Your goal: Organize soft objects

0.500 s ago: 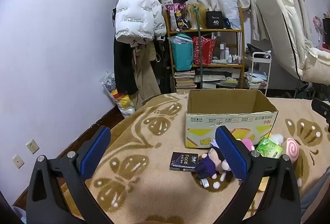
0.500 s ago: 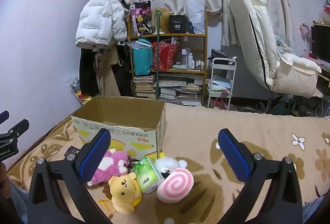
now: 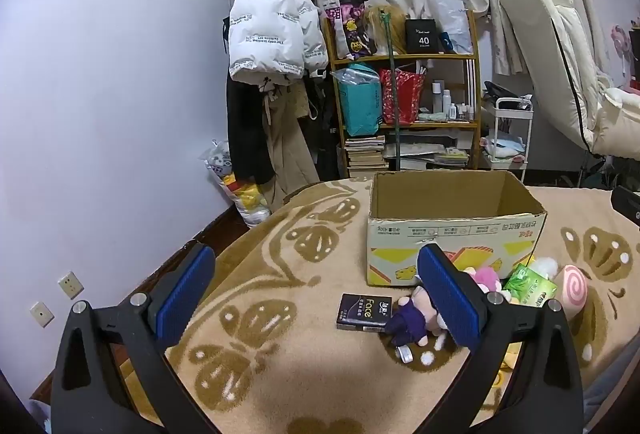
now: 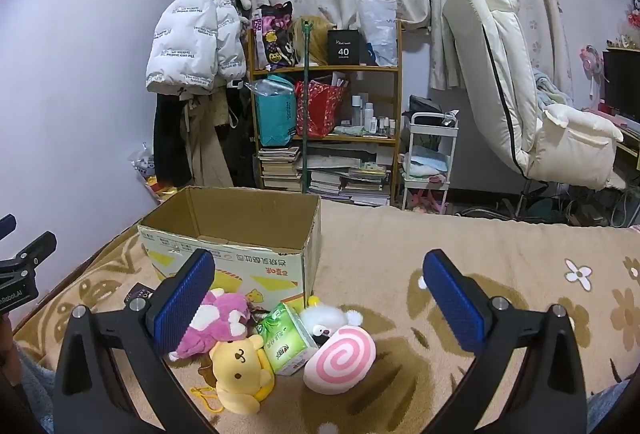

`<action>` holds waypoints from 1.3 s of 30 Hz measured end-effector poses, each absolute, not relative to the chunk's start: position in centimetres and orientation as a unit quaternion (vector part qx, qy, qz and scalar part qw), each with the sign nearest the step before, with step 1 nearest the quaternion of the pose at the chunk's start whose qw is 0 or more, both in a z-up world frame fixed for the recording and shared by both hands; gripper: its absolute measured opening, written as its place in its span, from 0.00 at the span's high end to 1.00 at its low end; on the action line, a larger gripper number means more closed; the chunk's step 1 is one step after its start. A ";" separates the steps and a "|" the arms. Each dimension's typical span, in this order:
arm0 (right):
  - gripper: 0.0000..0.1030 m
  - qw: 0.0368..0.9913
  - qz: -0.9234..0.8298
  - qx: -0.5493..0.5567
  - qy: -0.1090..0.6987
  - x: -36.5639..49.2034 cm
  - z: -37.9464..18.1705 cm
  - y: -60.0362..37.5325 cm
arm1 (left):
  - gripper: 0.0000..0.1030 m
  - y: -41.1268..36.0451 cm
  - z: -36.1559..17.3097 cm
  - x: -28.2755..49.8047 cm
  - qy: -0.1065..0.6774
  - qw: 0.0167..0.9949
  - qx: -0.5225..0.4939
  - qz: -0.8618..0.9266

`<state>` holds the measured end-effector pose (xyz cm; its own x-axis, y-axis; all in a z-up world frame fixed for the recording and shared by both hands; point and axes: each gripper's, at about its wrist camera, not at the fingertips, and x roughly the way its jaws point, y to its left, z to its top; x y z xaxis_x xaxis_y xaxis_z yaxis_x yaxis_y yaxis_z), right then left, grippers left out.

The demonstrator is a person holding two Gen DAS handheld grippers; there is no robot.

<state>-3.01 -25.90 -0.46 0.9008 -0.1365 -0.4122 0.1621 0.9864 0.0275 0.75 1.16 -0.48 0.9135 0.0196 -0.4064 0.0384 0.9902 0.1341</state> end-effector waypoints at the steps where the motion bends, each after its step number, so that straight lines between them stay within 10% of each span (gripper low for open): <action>1: 0.00 0.974 -0.076 0.030 0.209 -3.0 -0.4 -25.9 | 0.03 1.1 -0.5 0.7 0.207 0.976 0.070 -0.006; 39: 0.00 0.975 -0.078 0.029 0.207 -3.1 -0.4 -25.9 | 0.03 0.4 0.2 0.0 0.202 0.976 0.075 0.000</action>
<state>-3.09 -25.89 -0.39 0.9018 -0.1405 -0.4086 0.1648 0.9860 0.0246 -0.01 0.39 0.16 0.9183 0.0304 -0.3947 0.0305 0.9887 0.1470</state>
